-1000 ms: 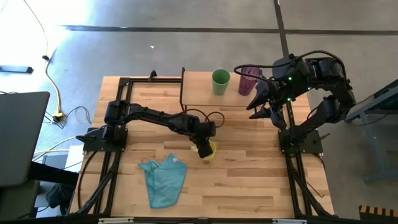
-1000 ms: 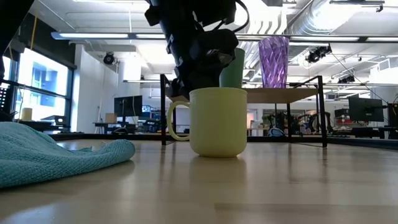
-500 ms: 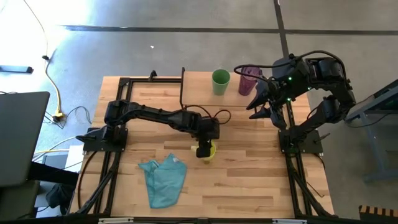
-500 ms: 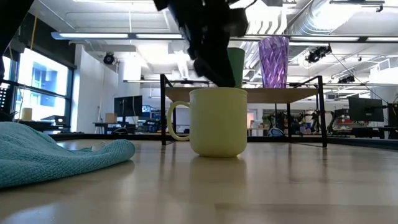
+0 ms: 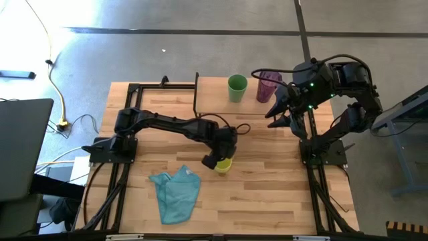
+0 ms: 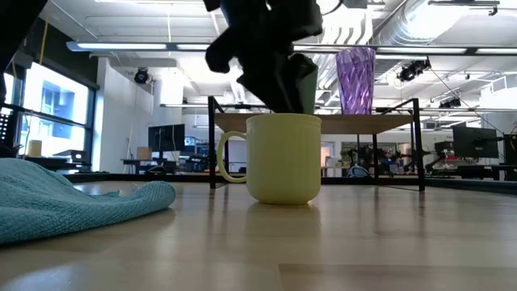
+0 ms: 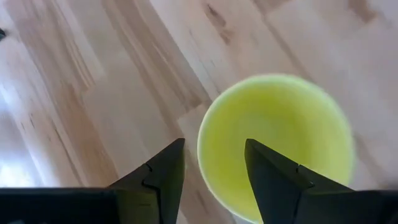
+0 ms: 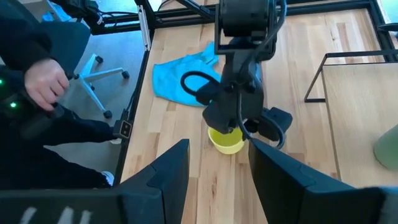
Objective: Stack small to large cups/mugs on shelf
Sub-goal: Put the yellow mug on the shelf
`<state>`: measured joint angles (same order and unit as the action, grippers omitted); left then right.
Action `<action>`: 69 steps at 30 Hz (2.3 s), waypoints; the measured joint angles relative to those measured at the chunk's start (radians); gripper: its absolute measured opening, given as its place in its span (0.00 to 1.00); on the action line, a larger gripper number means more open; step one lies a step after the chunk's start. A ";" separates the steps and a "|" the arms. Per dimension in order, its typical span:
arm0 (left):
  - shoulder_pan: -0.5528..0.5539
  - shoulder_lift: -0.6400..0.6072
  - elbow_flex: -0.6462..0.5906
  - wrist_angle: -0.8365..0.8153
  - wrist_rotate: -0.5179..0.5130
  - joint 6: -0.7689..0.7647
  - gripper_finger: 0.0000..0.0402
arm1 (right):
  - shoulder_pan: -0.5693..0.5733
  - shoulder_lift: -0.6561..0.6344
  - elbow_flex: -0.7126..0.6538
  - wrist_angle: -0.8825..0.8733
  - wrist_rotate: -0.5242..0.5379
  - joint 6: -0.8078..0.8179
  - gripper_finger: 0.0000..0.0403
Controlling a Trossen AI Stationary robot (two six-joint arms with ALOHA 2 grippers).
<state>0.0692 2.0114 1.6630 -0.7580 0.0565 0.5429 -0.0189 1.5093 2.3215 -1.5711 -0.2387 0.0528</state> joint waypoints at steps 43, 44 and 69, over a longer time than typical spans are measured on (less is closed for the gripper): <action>-0.056 0.083 -0.001 0.171 -0.119 0.179 0.05 | 0.000 0.000 0.000 0.000 0.065 0.074 0.39; -0.056 0.082 0.000 0.171 -0.114 0.172 0.03 | 0.000 0.000 0.000 0.000 0.065 0.074 0.39; 0.038 0.080 0.190 -0.235 -0.142 -0.338 0.00 | 0.000 0.000 0.000 0.000 0.065 0.040 0.39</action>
<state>0.1077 2.0918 1.8532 -0.9933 -0.0854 0.2051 -0.0185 1.5097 2.3215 -1.5711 -0.1738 0.0926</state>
